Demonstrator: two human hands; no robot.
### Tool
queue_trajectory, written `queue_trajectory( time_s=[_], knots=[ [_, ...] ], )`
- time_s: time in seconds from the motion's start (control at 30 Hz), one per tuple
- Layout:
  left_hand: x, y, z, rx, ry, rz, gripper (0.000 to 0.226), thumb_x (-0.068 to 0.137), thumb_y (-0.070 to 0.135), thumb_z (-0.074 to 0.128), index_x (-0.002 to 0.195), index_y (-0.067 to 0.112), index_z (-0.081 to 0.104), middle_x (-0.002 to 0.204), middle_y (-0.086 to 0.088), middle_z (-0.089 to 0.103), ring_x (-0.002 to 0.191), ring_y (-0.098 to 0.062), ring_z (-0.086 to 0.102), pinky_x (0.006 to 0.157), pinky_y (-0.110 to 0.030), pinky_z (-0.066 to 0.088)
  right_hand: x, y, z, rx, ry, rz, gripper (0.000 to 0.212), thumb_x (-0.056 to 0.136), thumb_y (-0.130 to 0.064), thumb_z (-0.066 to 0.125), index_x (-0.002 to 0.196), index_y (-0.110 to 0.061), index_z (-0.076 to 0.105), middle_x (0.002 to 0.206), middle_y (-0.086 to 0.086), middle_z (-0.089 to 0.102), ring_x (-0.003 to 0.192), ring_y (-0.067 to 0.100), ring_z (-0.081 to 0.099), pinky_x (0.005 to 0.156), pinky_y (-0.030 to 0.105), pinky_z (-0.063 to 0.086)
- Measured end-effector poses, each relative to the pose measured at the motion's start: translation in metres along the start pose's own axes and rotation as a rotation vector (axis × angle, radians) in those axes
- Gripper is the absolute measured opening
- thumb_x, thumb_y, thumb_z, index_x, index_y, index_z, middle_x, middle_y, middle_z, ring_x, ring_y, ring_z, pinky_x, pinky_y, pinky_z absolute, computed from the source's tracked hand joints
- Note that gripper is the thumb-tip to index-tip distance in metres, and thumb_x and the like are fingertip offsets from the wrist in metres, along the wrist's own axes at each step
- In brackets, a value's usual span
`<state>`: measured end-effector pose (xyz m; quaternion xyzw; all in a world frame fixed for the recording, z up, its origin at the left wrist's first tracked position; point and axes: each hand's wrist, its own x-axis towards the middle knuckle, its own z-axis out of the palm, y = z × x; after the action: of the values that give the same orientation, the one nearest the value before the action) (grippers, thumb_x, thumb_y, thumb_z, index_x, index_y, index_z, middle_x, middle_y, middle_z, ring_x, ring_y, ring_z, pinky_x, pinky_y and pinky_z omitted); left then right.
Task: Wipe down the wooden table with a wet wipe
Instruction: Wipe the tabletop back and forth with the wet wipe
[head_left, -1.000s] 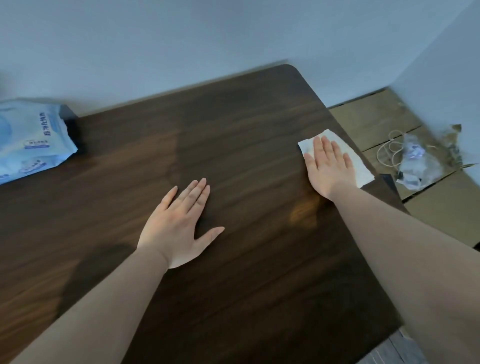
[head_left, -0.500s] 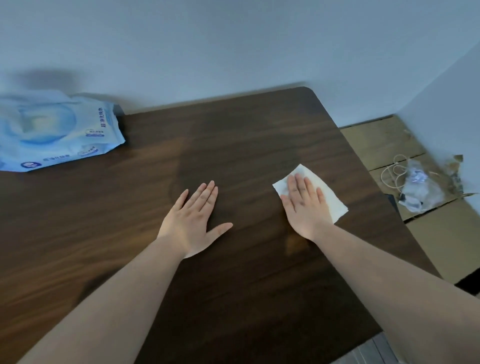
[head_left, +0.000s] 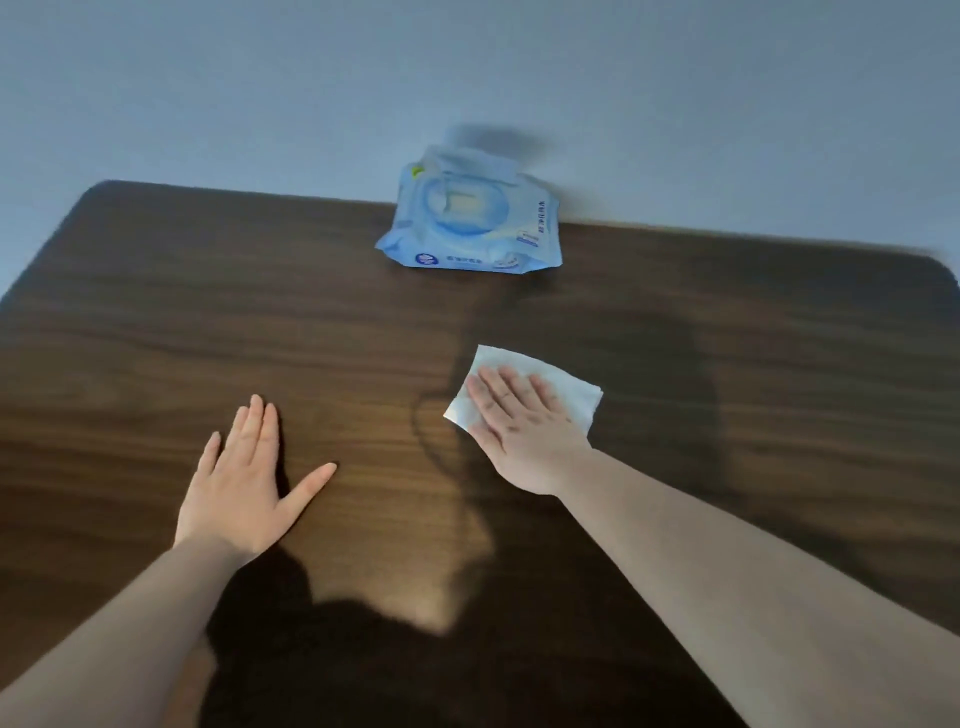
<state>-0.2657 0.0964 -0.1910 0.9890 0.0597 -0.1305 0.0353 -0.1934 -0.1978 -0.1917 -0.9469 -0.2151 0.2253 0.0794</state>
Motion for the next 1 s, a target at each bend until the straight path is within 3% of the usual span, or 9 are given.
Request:
queue_trajectory(
  time_s=[0.3, 0.77, 1.0],
  knots=[
    [-0.04, -0.143, 0.005, -0.034, 0.0, -0.355, 0.12, 0.062, 0.092, 0.004, 0.149, 0.009, 0.001, 0.159, -0.007, -0.003, 0.146, -0.019, -0.004, 0.118, -0.043, 0.006, 0.103, -0.15, 0.006, -0.104, -0.025, -0.3, 0.056, 0.1, -0.046, 0.01, 0.15, -0.026, -0.008, 0.16, -0.008, -0.011, 0.146, 0.015, -0.014, 0.116, 0.038, -0.013],
    [-0.042, -0.161, 0.01, -0.097, 0.075, -0.334, 0.11, 0.066, 0.092, 0.004, 0.148, 0.019, -0.005, 0.155, 0.004, -0.013, 0.144, -0.013, -0.012, 0.119, -0.042, -0.002, 0.217, -0.336, 0.017, -0.162, -0.023, -0.5, 0.056, 0.101, -0.043, 0.011, 0.151, -0.025, -0.004, 0.161, -0.007, -0.008, 0.147, 0.015, -0.01, 0.117, 0.04, -0.01],
    [-0.041, -0.162, 0.011, -0.106, 0.075, -0.326, 0.109, 0.067, 0.092, 0.005, 0.148, 0.02, -0.007, 0.15, 0.006, -0.018, 0.144, -0.014, -0.013, 0.119, -0.043, -0.004, 0.23, -0.362, 0.02, -0.21, -0.007, -0.536, 0.056, 0.1, -0.044, 0.01, 0.151, -0.025, -0.004, 0.161, -0.005, -0.009, 0.147, 0.016, -0.009, 0.117, 0.04, -0.009]
  ],
)
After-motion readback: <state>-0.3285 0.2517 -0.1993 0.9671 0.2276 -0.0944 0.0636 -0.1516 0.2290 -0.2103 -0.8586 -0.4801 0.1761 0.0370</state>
